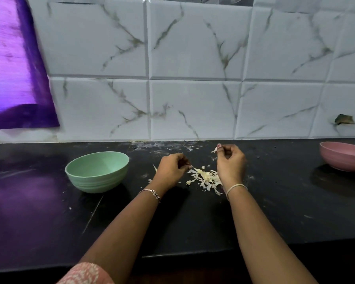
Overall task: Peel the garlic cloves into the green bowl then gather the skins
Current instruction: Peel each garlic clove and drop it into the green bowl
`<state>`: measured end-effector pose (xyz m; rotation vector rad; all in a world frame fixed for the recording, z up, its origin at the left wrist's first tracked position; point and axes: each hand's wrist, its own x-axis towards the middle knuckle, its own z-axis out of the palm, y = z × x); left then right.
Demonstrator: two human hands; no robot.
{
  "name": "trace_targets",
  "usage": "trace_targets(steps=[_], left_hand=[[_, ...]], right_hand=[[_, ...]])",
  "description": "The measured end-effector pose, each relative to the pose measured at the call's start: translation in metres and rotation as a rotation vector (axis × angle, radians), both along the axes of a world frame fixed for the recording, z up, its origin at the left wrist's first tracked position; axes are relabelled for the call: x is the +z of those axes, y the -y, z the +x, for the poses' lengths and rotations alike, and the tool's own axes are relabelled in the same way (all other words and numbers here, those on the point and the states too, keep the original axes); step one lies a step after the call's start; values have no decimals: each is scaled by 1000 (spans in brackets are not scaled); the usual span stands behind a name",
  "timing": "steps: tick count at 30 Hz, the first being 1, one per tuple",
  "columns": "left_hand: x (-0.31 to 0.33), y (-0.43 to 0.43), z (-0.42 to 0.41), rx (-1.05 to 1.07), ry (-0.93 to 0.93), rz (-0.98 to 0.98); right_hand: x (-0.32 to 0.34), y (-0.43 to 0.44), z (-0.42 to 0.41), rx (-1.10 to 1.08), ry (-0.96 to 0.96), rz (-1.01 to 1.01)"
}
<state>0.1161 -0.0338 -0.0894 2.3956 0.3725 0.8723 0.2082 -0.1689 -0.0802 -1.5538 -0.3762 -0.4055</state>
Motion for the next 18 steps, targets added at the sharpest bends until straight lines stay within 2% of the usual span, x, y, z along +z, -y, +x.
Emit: trace_targets(steps=[7,15,18], left_hand=[[-10,5,17,31,-55,187],[-12,0,9,32,-78,119],[-10,-5,-2,52,-32,95]], right_hand=[[-7,-8,6,99,-62,-9],[-6,-13,-5,305,-123,-12],[-3,-12,-15,475,-171,-39]])
